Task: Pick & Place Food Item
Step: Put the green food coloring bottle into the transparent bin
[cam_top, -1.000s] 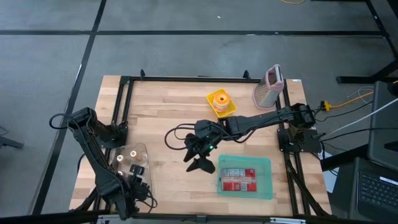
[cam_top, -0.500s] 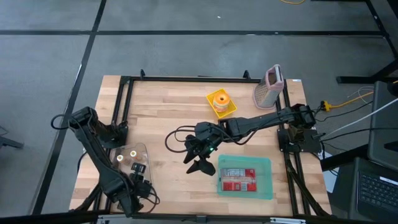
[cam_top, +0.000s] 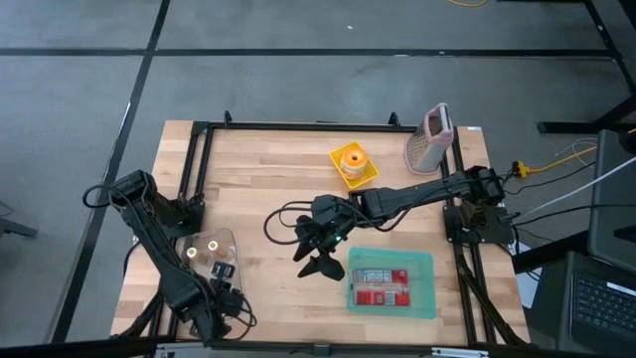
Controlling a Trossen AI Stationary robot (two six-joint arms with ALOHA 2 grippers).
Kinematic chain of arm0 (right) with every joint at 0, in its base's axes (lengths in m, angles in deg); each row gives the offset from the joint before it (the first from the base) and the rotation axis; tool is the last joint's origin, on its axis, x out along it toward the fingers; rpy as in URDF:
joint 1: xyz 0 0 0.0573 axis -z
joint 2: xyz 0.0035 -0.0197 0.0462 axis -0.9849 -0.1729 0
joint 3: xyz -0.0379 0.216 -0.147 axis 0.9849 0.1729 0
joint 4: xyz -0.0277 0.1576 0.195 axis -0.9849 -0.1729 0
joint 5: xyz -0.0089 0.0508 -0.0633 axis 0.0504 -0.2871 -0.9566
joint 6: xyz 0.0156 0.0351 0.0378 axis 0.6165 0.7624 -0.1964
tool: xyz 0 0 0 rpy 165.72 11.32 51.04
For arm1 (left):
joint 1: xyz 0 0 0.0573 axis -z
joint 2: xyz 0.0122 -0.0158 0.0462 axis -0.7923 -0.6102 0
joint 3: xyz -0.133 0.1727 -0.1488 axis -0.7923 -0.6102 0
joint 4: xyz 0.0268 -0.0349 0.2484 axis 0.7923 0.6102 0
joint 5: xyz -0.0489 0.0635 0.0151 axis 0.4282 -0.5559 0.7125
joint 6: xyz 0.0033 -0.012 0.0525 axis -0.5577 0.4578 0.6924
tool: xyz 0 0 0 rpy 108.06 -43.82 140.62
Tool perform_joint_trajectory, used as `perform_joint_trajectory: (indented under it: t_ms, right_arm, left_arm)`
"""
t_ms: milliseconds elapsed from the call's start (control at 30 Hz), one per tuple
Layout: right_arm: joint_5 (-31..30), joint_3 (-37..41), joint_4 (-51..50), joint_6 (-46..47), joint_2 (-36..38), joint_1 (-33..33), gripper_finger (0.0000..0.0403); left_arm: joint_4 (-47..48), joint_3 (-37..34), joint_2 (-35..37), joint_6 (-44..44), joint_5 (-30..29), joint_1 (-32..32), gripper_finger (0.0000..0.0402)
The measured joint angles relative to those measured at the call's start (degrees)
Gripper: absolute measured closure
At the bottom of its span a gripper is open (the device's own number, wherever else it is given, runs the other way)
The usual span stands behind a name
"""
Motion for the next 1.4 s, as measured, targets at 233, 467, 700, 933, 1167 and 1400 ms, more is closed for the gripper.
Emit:
perform_joint_trajectory:
  t_ms: [233, 467, 700, 933, 1167, 1400]
  right_arm:
    - [0.00, 0.00, 0.01, 0.00, 0.00, 0.00, 0.0182]
    - [0.02, 0.00, 0.03, 0.02, 0.00, 0.00, 0.0182]
    - [0.02, 0.00, 0.03, 0.00, 0.00, -0.35, 0.0182]
    - [0.02, 0.00, 0.03, 0.00, 0.00, -1.19, 0.0182]
    - [0.02, 0.00, 0.02, -0.02, 0.00, -1.18, 0.0182]
    - [0.02, 0.00, 0.01, -0.02, 0.00, -1.18, 0.0182]
  left_arm:
    - [0.00, 0.00, 0.00, -0.12, 0.04, 0.00, 0.0287]
    - [0.00, 0.00, 0.00, -0.35, 1.05, 0.00, 0.0287]
    - [0.00, 0.00, 0.00, -0.48, 1.60, 0.00, 0.0263]
    - [-0.20, 0.00, 0.00, -0.37, 1.20, 0.00, 0.0244]
    - [-0.83, 0.00, 0.00, -0.28, 1.16, 0.00, 0.0248]
    - [-1.43, 1.02, 0.15, 0.57, 1.11, 0.00, 0.0234]
